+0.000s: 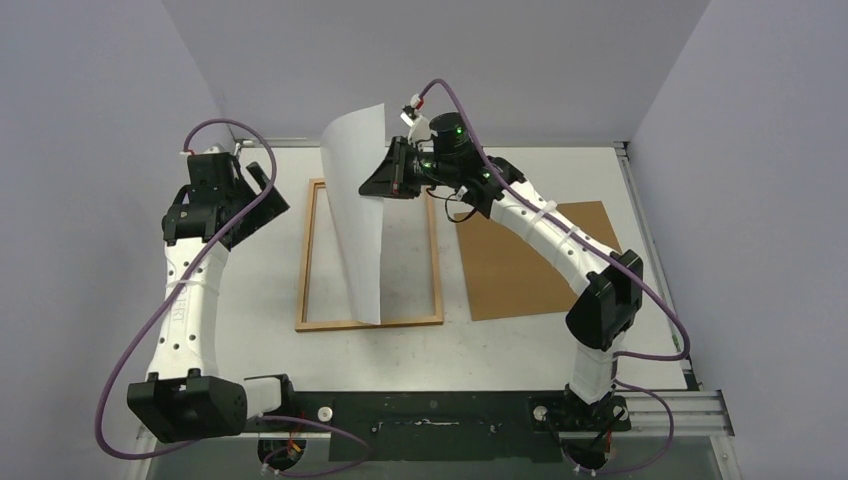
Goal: Put the photo into the frame
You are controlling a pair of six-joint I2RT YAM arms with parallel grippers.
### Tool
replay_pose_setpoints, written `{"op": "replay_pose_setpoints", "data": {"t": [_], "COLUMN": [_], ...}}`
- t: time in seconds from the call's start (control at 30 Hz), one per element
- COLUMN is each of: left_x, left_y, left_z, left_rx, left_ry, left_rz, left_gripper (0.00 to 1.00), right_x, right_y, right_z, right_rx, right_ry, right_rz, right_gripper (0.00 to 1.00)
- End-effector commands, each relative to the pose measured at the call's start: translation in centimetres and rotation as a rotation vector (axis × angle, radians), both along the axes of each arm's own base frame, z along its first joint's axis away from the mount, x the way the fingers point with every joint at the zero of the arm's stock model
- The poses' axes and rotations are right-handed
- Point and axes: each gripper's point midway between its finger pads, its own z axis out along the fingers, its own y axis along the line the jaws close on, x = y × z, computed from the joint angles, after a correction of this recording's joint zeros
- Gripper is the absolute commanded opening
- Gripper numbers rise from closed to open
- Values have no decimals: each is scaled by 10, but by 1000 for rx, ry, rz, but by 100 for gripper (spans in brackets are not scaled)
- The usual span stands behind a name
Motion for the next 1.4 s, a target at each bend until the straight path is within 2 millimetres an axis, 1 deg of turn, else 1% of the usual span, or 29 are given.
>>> {"op": "replay_pose_setpoints", "data": {"t": [0.0, 0.03, 0.1, 0.2, 0.27, 0.3, 0.4, 0.5, 0.57, 0.63, 0.7, 0.73, 0.8, 0.9, 1.03, 1.13, 1.23, 1.37], "left_x": [-4, -5, -6, -7, -7, -7, -6, -2, 2, 6, 12, 14, 19, 23, 29, 37, 44, 53], "left_y": [8, 9, 11, 15, 18, 19, 19, 18, 17, 14, 11, 9, 6, 6, 5, 4, 4, 5], "left_z": [-14, -18, -25, -36, -43, -46, -55, -63, -68, -74, -81, -84, -93, -109, -124, -131, -137, -151], "left_rx": [-39, -48, -55, -63, -68, -70, -77, -88, -100, -113, -129, -136, -149, -157, -174, -186, -197, -209], "left_ry": [13, 20, 32, 49, 65, 71, 91, 98, 103, 107, 112, 114, 129, 174, 210, 210, 211, 239], "left_rz": [5, 2, 6, 15, 23, 26, 23, 14, 7, -8, -33, -44, -67, -82, -91, -95, -98, -87], "left_gripper": [81, 81, 81, 81, 81, 81, 80, 80, 80, 80, 80, 80, 80, 80, 80, 79, 78, 74], "right_x": [-15, -13, -6, 10, 20, 26, 43, 61, 69, 73, 72, 73, 72, 77, 86, 93, 95, 105], "right_y": [18, 20, 21, 19, 14, 10, -6, -24, -35, -43, -53, -61, -72, -88, -97, -97, -92, -89], "right_z": [64, 63, 54, 17, -15, -33, -70, -108, -134, -158, -181, -193, -209, -221, -221, -218, -213, -209], "right_rx": [230, 235, 222, 158, 98, 76, 33, -28, -90, -153, -229, -277, -334, -395, -421, -417, -411, -365], "right_ry": [-17, -4, 33, 164, 264, 308, 382, 424, 437, 436, 442, 441, 439, 403, 344, 294, 237, 207], "right_rz": [66, 61, 39, -15, -55, -77, -139, -162, -156, -114, -65, -58, -32, -14, 13, 32, 53, 6], "right_gripper": [0, 0, 0, 0, 0, 0, 0, 0, 0, 0, 0, 0, 0, 0, 0, 0, 0, 0]}}
